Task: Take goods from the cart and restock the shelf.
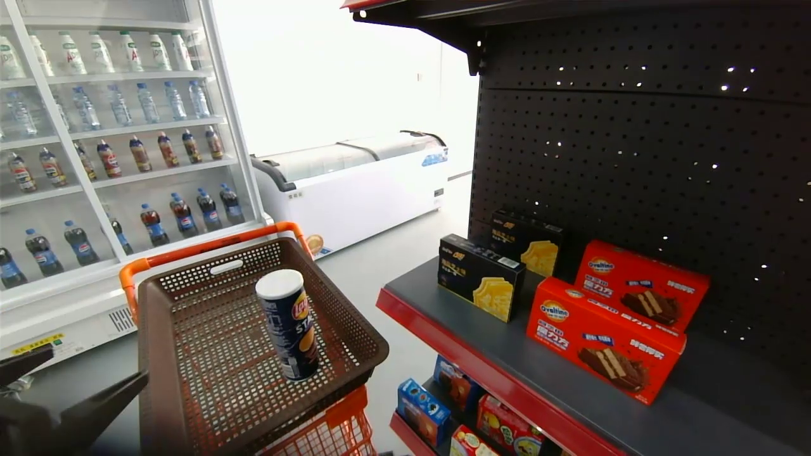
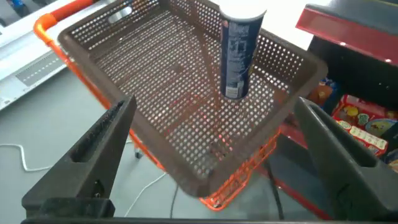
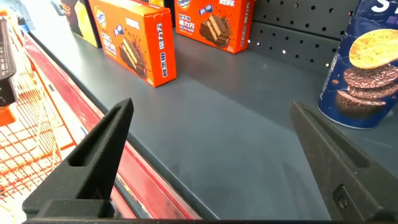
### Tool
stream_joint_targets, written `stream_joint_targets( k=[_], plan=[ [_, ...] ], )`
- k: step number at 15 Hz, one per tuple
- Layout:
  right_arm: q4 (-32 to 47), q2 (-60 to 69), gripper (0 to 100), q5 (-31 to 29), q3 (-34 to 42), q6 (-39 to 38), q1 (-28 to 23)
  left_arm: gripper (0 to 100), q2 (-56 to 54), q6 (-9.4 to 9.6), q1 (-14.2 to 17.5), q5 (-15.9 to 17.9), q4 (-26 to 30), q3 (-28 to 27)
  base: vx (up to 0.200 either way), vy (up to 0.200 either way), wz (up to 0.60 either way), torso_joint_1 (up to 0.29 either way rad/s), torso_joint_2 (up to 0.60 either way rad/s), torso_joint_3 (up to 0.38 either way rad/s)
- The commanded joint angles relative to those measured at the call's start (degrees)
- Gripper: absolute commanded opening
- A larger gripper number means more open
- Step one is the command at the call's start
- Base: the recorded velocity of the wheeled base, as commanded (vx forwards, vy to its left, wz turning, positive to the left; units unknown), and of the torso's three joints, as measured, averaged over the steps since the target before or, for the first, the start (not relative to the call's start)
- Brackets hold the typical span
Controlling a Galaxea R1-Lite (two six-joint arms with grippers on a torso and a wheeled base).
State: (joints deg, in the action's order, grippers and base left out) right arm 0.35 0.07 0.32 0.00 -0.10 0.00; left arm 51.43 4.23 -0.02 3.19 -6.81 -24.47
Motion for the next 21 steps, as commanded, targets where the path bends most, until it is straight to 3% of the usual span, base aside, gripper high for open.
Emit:
stream_joint_targets(
  k=[1,2,3,5,7,10,14,21],
  plan=[
    [0.00,-0.07,100,0.03,0.00,0.01,0.00,100,21.34,-0.28,-0.15,4.63,-16.48,-0.67,0.000,0.000,0.00,0.000,0.00,0.000],
    [0.00,-0.07,100,0.03,0.00,-0.08,0.00,100,26.26,-0.19,-0.15,8.14,-22.54,-0.41,0.000,0.000,0.00,0.000,0.00,0.000],
    [0.00,-0.07,100,0.03,0.00,0.01,0.00,100,28.28,-0.01,-0.42,10.43,-23.33,-0.58,0.000,0.000,0.00,0.000,0.00,0.000],
    [0.00,-0.07,100,0.03,0.00,0.01,0.00,100,30.92,0.16,-0.77,11.92,-23.95,-0.41,0.000,0.000,0.00,0.000,0.00,0.000],
    [0.00,-0.07,100,0.03,0.00,0.01,0.00,100,35.67,0.78,-0.24,11.92,-27.02,-0.32,0.000,0.000,0.00,0.000,0.00,0.000],
    [0.00,-0.07,100,0.03,0.00,0.01,0.00,100,43.58,0.69,-0.24,12.36,-36.16,-0.76,0.000,0.000,0.00,0.000,0.00,0.000],
    [0.00,-0.07,100,0.03,0.00,0.01,0.00,100,50.61,0.87,-0.24,15.70,-39.59,-2.69,0.000,0.000,0.00,0.000,0.00,0.000],
    [0.00,-0.07,100,0.03,0.00,0.01,0.00,100,64.32,2.10,-0.59,15.26,-53.83,-6.30,0.000,0.000,0.00,0.000,0.00,0.000]
  ],
)
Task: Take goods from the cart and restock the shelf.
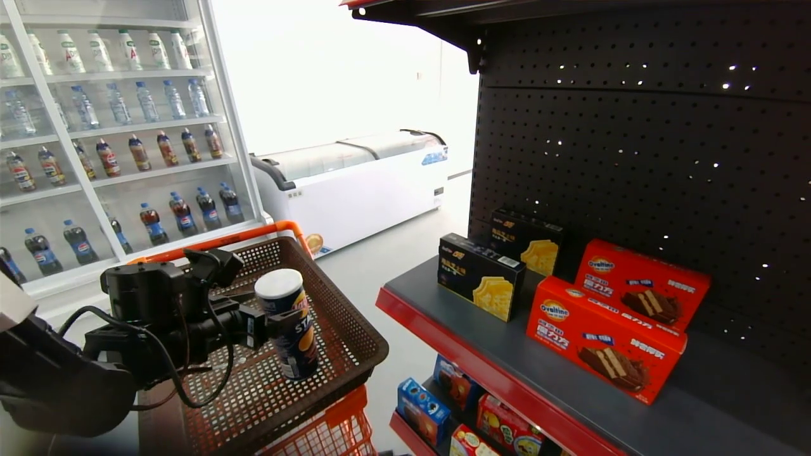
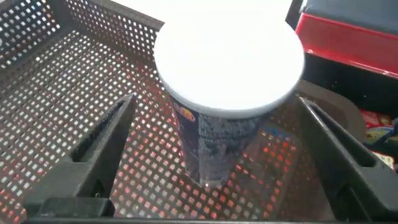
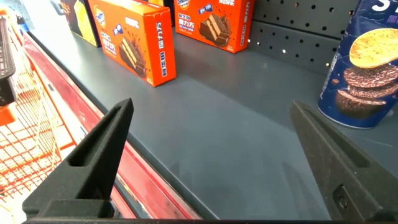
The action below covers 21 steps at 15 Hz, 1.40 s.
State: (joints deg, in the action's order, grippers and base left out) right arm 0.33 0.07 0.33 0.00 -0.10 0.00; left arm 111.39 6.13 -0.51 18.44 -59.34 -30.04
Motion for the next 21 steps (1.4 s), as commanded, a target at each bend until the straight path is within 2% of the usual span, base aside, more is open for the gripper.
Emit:
stream_joint_targets(
  k=[1,4,6,9,10,12,14,17,20,21],
  plan=[
    [0.02,-0.07,100,0.02,0.00,0.01,0.00,100,5.68,0.20,-0.19,0.01,-2.00,-1.43,0.000,0.000,0.00,0.000,0.00,0.000],
    [0.02,-0.07,100,0.02,0.00,0.01,0.00,100,7.97,0.90,-1.07,-0.08,-2.18,-4.15,0.000,0.000,0.00,0.000,0.00,0.000],
    [0.02,-0.07,100,0.02,0.00,0.01,0.00,100,9.46,3.80,-1.07,0.01,-1.39,-5.73,0.000,0.000,0.00,0.000,0.00,0.000],
    [0.02,-0.07,100,0.02,0.00,0.01,0.00,100,10.96,4.15,-1.86,0.10,-1.39,-7.93,0.000,0.000,0.00,0.000,0.00,0.000],
    [0.02,-0.07,100,0.02,0.00,-0.08,0.00,0,11.13,4.15,-1.95,0.19,-1.48,-8.11,0.000,0.000,0.00,0.000,0.00,0.000],
    [0.02,-0.07,100,0.02,0.00,0.01,0.00,0,11.66,3.71,-3.00,-0.25,-0.33,-11.18,0.000,0.000,0.00,0.000,0.00,0.000],
    [0.02,-0.07,100,0.02,0.00,0.01,0.00,0,11.13,3.89,-3.18,-0.08,4.50,-14.35,0.000,0.000,0.00,0.000,0.00,0.000],
    [0.02,-0.07,100,0.02,0.00,0.01,0.00,0,6.65,4.24,-4.15,-0.08,6.96,-15.05,0.000,0.000,0.00,0.000,0.00,0.000],
    [0.02,-0.07,100,0.02,0.00,0.01,0.00,0,1.64,3.71,-4.67,0.19,9.16,-16.46,0.000,0.000,0.00,0.000,0.00,0.000],
    [0.02,-0.07,100,0.02,0.00,0.01,0.00,0,-1.87,3.36,-5.38,0.28,15.75,-18.83,0.000,0.000,0.00,0.000,0.00,0.000]
  ],
)
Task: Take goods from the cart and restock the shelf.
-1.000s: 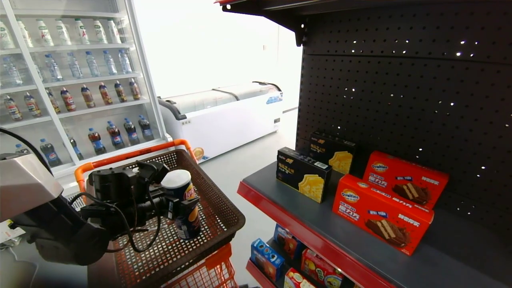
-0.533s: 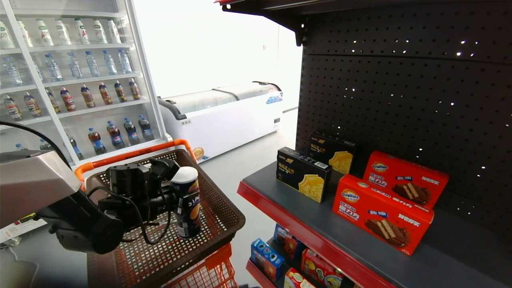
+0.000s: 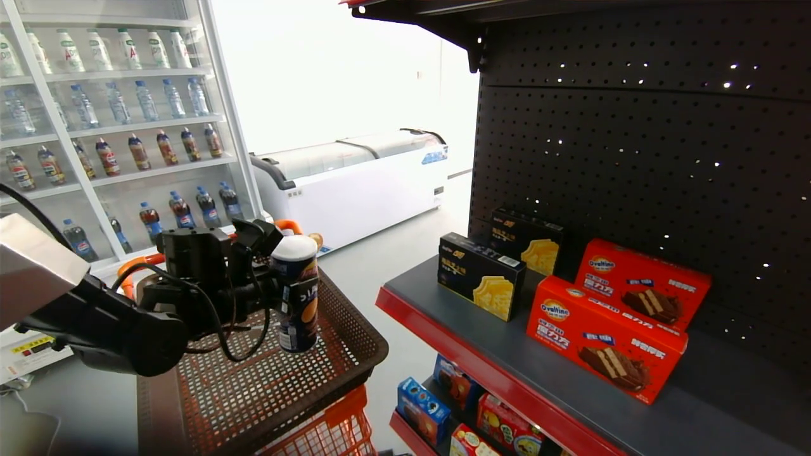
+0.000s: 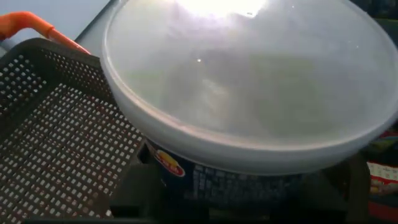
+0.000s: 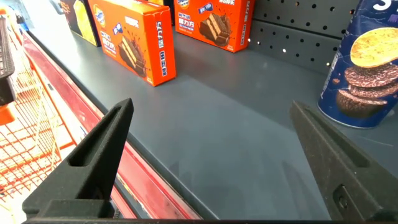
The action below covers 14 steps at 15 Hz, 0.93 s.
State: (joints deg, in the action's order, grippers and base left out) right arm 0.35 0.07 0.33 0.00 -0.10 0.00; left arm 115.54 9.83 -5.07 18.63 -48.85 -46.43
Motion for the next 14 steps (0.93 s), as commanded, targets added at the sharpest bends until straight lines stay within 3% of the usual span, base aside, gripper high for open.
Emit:
stream_joint_targets(
  k=[1,6,8,9,11,14],
  plan=[
    [0.00,-0.07,100,0.02,0.00,0.01,0.00,0,-8.23,-0.25,-0.82,0.09,8.24,-3.40,0.000,0.000,0.00,0.000,0.00,0.000],
    [0.00,-0.07,100,0.02,0.00,0.01,0.00,0,-15.96,0.19,-1.08,1.59,11.76,-0.15,0.000,0.000,0.00,0.000,0.00,0.000],
    [0.00,-0.07,100,0.02,0.00,0.01,0.00,0,-18.77,-0.25,-2.31,1.41,16.86,-0.24,0.000,0.000,0.00,0.000,0.00,0.000],
    [0.00,-0.07,100,0.02,0.00,0.01,0.00,0,-19.92,-0.77,-3.54,1.68,18.00,-0.76,0.000,0.000,0.00,0.000,0.00,0.000],
    [0.00,-0.07,100,0.02,0.00,0.01,0.00,0,-22.47,-6.57,-5.30,3.52,18.09,-2.52,0.000,0.000,0.00,0.000,0.00,0.000],
    [0.00,-0.07,100,0.02,0.00,-0.08,0.00,0,-22.64,-6.66,-6.00,3.70,17.73,-3.93,0.000,0.000,0.00,0.000,0.00,0.000]
  ],
)
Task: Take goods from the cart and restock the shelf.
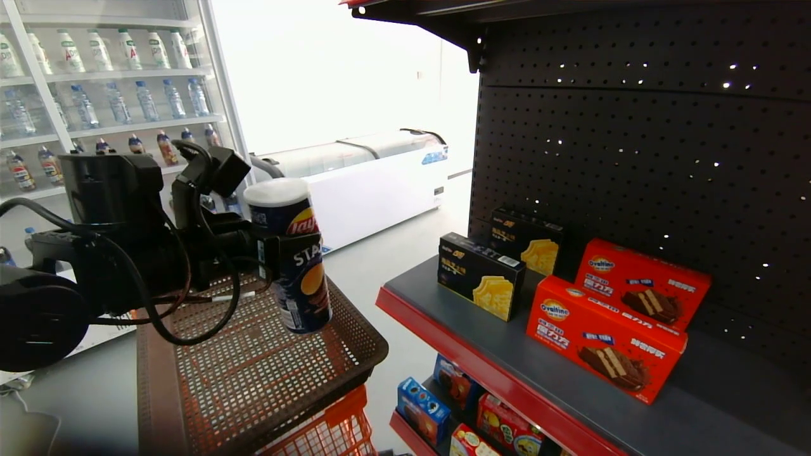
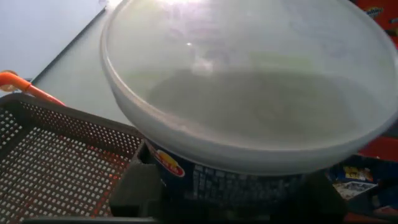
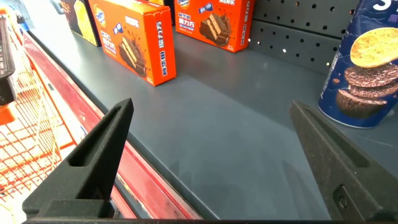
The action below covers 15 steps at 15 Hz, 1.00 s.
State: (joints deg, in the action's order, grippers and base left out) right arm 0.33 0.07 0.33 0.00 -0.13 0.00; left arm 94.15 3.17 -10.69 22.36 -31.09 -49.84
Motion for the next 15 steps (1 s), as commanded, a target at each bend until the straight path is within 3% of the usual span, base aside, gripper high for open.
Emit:
stream_joint_targets(
  k=[1,8,11,12,13,15],
  plan=[
    [0.02,-0.07,100,0.02,0.00,0.05,0.00,0,-1.86,0.08,-0.73,0.23,0.50,-0.09,0.000,0.000,0.00,0.000,0.00,0.000],
    [0.02,-0.07,100,0.02,0.00,0.05,0.00,0,-5.55,0.70,-0.82,7.26,0.50,0.70,0.000,0.000,0.00,0.000,0.00,0.000],
    [0.11,-0.07,100,0.02,0.00,-0.39,0.00,0,-8.98,0.70,-3.72,7.09,6.92,1.76,0.000,0.000,0.00,0.000,0.00,0.000],
    [0.02,-1.22,0,0.11,0.00,-1.54,0.26,0,-11.79,1.05,-5.66,7.00,9.90,3.87,0.000,0.000,0.00,0.000,0.00,0.000],
    [0.02,-0.16,0,0.02,0.00,-0.31,-0.09,0,-13.73,2.28,-6.71,7.00,10.43,5.80,0.000,0.000,0.00,0.000,0.00,0.000],
    [0.02,-0.25,0,0.02,0.00,-0.13,-0.09,0,-15.93,2.98,-7.50,6.73,10.52,9.58,0.000,0.000,0.00,0.000,0.00,0.000]
  ],
)
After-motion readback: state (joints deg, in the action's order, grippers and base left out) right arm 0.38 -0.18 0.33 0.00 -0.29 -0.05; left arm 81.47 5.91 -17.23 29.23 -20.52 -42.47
